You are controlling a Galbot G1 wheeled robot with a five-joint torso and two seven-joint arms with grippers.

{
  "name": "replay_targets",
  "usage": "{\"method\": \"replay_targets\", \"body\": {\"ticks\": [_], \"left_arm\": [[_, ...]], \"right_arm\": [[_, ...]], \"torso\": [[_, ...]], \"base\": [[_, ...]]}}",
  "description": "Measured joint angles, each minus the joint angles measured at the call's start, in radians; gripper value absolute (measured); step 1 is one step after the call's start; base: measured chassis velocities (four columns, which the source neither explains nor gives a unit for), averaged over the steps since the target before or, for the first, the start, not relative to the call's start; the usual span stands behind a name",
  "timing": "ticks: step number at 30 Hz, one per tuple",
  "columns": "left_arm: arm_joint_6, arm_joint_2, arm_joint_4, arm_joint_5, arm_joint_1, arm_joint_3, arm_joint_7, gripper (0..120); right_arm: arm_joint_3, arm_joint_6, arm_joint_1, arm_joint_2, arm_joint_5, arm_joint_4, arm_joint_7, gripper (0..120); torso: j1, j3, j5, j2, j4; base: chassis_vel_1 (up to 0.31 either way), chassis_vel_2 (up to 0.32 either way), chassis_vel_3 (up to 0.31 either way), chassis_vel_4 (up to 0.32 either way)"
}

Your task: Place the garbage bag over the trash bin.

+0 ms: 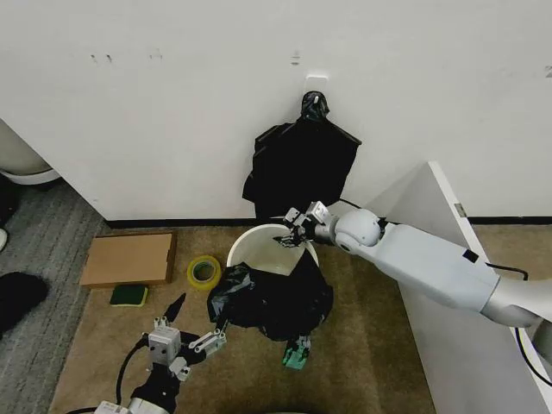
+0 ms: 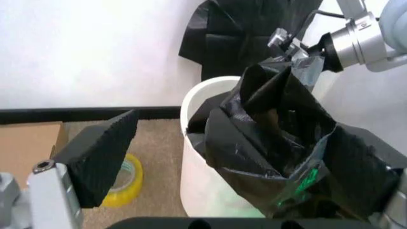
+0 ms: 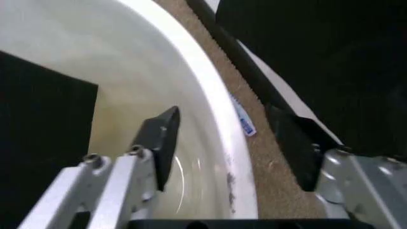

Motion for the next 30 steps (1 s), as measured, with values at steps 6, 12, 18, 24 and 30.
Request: {"method": "replay_targets", "body": {"ticks": [6, 12, 18, 24, 30], "left_arm": [[0.004, 0.003, 0.005, -0.006, -0.009, 0.005, -0.005, 100], [0.010, 0.004, 0.005, -0.011, -0.013, 0.010, -0.006, 100], [0.013, 0.004, 0.005, -0.016, -0.014, 0.012, -0.009, 100], [0.021, -0.002, -0.008, -0.040, -0.019, -0.005, -0.020, 100], [0.027, -0.004, -0.035, -0.052, -0.010, -0.031, -0.032, 100]], "right_arm": [[-0.021, -0.018, 0.016, 0.004, 0.028, -0.010, -0.023, 22], [-0.026, -0.021, 0.016, 0.009, 0.034, -0.018, -0.026, 7], [-0.022, -0.020, 0.007, 0.002, 0.045, -0.018, -0.027, 4], [0.035, -0.047, -0.043, -0.061, 0.099, 0.059, 0.013, 3], [0.134, -0.090, -0.102, -0.135, 0.213, 0.115, 0.101, 2]], "torso": [[0.000, 0.000, 0.0000, 0.000, -0.0001], [0.000, 0.000, 0.0000, 0.000, -0.0003], [0.000, 0.000, 0.0000, 0.000, 0.0001], [0.000, 0.000, 0.0003, 0.000, 0.0000], [0.000, 0.000, 0.0001, 0.000, -0.0002]], "base": [[0.000, 0.000, 0.000, 0.000], [0.000, 0.000, 0.000, 0.000], [0.000, 0.000, 0.000, 0.000], [0.000, 0.000, 0.000, 0.000], [0.000, 0.000, 0.000, 0.000]]}}
